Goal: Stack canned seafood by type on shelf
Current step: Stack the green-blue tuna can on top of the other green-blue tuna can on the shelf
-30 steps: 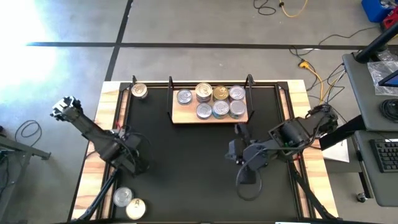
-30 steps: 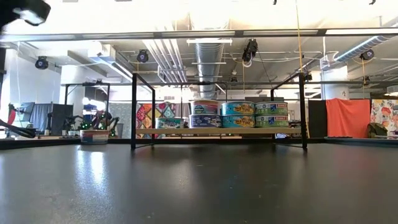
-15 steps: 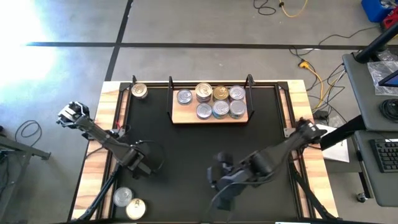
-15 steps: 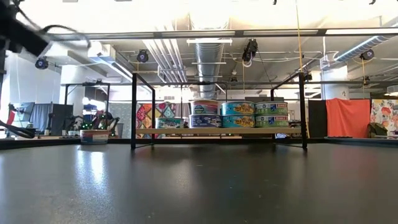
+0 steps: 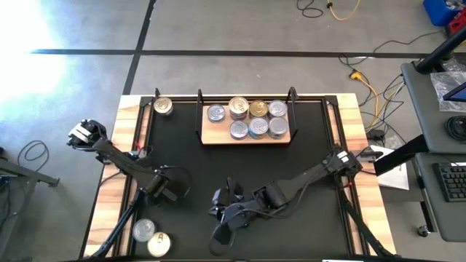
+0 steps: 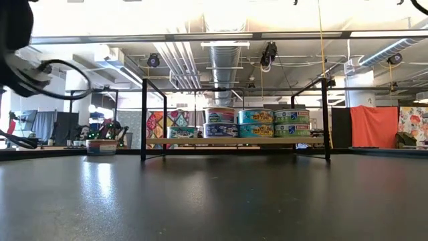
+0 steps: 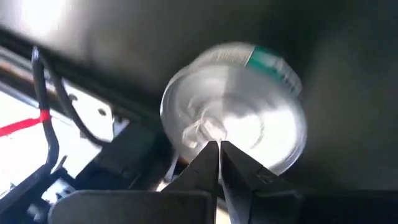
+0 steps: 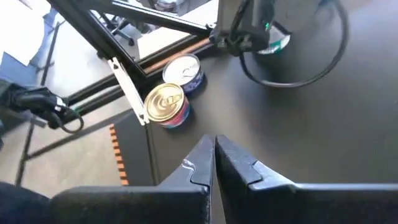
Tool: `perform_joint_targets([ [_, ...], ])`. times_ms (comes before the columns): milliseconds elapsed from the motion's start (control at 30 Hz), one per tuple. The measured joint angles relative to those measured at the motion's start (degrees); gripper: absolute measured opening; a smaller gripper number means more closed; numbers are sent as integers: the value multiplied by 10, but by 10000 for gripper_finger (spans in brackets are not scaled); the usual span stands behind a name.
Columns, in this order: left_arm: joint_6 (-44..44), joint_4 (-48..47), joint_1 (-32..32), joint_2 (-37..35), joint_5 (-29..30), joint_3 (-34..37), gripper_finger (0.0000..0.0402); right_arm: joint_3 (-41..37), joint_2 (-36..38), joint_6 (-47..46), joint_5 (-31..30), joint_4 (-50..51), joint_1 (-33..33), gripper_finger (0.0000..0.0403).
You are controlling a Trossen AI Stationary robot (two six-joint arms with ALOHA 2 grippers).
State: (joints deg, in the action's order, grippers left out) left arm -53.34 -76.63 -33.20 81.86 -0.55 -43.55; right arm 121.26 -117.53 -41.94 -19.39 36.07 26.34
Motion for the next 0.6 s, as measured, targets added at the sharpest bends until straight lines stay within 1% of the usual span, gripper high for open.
perform_joint_targets([
  [100, 19, 16, 18, 27, 2, -7, 0, 2, -4, -25, 1, 0, 3, 9],
  [300, 111, -10, 39, 92, -39, -4, 0, 2, 11, -44, -2, 22, 15, 9],
  [400, 152, -9, 46, 114, -63, -1, 0, 3, 27, -45, -4, 65, 19, 9],
  [467, 168, 7, 53, 132, -78, 6, 0, 3, 33, -45, -3, 106, 23, 9],
  [600, 173, 20, 59, 167, -88, 10, 0, 3, 45, -47, 4, 192, 31, 9],
])
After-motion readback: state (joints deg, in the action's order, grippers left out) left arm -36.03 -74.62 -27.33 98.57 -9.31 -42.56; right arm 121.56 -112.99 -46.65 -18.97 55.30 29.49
